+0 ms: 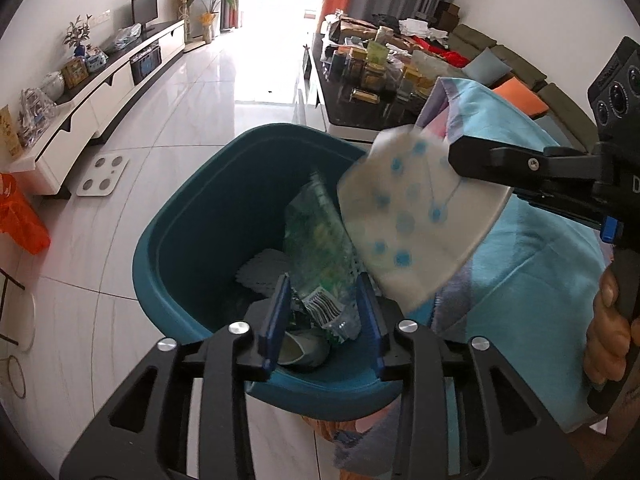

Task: Collect trash
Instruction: 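Open the left tool to drop the wrapper while the right tool drops the cup into the bin, then move both open tools from the bin back over the trash on the bed, then grasp a white tissue with the left tool while the right tool grasps another tissue, then carry both white tissues with both tools over the teal bin, then open both tools over the teal bin to drop the tissues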

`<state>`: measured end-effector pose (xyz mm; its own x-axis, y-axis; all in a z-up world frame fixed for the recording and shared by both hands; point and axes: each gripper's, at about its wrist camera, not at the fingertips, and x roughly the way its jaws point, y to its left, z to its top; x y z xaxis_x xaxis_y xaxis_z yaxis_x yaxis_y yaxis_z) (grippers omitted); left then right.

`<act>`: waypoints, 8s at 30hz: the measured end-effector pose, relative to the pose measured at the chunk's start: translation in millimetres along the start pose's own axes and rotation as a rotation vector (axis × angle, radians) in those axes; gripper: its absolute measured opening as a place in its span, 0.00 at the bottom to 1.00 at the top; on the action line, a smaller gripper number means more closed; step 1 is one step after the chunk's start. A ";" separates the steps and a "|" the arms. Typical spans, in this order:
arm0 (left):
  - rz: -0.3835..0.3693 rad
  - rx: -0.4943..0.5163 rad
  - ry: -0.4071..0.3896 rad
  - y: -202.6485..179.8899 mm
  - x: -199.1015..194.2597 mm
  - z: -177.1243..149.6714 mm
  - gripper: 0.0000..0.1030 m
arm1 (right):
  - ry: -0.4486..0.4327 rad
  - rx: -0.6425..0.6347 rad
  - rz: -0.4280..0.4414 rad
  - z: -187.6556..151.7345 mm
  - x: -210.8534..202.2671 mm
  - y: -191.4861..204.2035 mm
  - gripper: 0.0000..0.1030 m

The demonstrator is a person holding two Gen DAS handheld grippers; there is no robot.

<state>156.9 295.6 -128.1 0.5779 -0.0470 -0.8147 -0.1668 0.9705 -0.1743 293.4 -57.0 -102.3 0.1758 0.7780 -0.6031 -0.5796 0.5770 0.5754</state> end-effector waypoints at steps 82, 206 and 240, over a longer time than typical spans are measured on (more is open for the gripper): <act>-0.616 0.730 0.115 -501.5 -1.0 -119.0 0.47 | -0.578 0.356 -0.498 -204.9 -391.6 -200.8 0.43; -0.077 0.031 -0.247 -27.9 -89.2 -22.4 0.05 | -0.211 -0.217 0.043 20.2 -104.5 34.2 0.03; -0.044 -0.089 -0.077 1.4 29.2 4.0 0.08 | -0.008 -0.170 -0.059 31.9 12.8 21.1 0.05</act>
<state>176.6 296.6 -150.0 0.6455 -0.0669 -0.7608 -0.2083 0.9430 -0.2596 308.8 -26.9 -80.3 0.2198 0.7461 -0.6285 -0.6938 0.5724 0.4370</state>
